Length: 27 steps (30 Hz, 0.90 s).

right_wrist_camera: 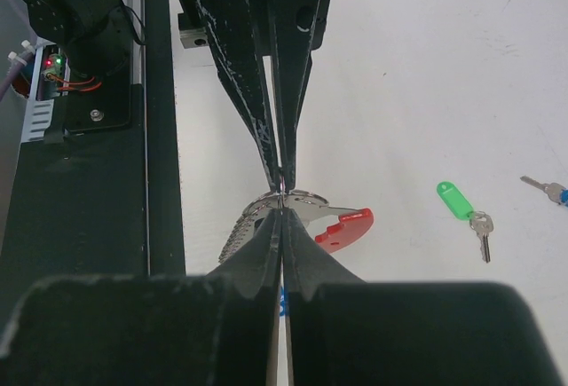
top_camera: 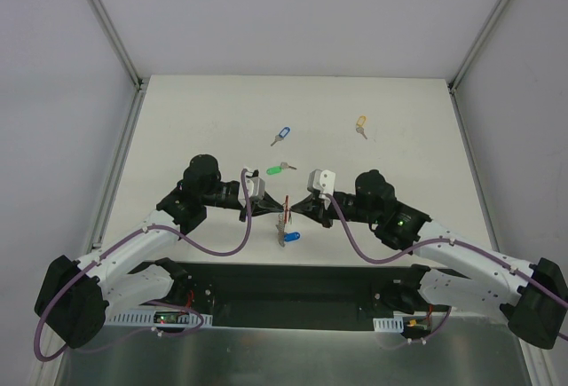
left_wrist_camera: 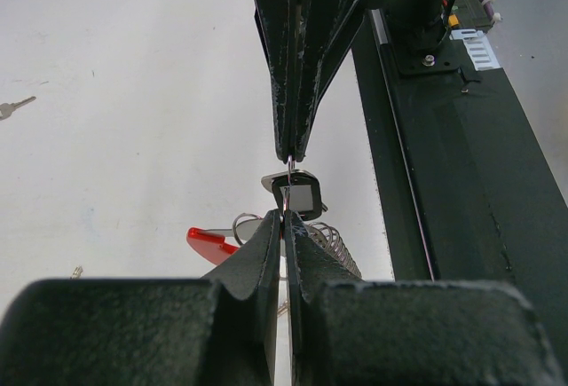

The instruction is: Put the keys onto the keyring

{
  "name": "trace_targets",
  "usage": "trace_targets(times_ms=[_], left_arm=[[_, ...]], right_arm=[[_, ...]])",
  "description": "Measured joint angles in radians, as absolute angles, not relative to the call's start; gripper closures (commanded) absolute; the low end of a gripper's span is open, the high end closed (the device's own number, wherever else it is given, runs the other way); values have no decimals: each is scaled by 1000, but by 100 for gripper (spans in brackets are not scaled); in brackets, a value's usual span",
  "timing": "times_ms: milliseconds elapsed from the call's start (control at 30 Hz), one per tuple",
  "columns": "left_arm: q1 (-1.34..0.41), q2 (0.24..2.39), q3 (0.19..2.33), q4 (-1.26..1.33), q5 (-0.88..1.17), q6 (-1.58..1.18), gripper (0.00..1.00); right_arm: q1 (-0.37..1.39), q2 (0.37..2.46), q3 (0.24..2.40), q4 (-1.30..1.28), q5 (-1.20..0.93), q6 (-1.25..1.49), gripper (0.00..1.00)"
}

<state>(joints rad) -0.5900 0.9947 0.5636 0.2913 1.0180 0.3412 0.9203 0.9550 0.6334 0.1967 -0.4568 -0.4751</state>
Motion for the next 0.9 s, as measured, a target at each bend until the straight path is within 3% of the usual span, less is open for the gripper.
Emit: trace_targets(times_ms=[900], left_arm=[[-590,995,564,291,1018,341,100]], right_arm=[[913,958,620,196,-436,-473,99]])
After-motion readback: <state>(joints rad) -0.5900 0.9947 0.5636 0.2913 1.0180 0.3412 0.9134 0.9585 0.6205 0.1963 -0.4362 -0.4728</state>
